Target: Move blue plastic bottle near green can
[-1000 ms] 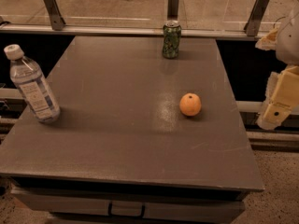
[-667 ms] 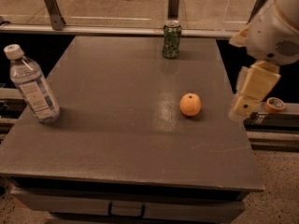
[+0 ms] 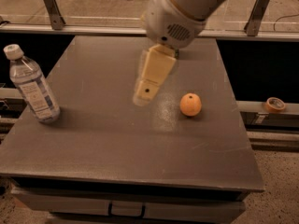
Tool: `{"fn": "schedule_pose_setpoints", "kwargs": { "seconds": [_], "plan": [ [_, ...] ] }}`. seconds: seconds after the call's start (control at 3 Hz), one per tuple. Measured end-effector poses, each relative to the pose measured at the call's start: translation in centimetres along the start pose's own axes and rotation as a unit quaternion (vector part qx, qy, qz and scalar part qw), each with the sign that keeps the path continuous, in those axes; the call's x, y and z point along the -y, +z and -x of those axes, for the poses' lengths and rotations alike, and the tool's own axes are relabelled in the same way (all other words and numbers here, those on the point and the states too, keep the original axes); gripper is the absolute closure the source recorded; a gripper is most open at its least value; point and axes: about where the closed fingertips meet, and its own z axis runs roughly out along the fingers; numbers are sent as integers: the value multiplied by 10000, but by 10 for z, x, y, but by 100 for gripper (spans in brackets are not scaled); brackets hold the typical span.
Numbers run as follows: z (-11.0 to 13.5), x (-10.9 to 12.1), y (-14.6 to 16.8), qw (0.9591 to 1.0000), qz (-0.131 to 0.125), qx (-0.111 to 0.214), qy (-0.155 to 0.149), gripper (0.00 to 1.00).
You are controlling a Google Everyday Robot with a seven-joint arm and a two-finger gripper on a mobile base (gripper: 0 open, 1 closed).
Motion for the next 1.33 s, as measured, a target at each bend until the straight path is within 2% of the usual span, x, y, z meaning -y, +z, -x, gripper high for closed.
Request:
{"fn": "schedule_pose_setpoints", "kwargs": {
  "seconds": [0.33,0.67,1.0,1.33],
  "plan": [
    [17,-2,5,9999,24,87,-142,0],
    [17,-2,5,9999,23,87,-143,0],
    [32,-3,26,9992,50,365,-145,0],
    [72,-1,70,9946,134,1014,-171,0]
  ]
}}
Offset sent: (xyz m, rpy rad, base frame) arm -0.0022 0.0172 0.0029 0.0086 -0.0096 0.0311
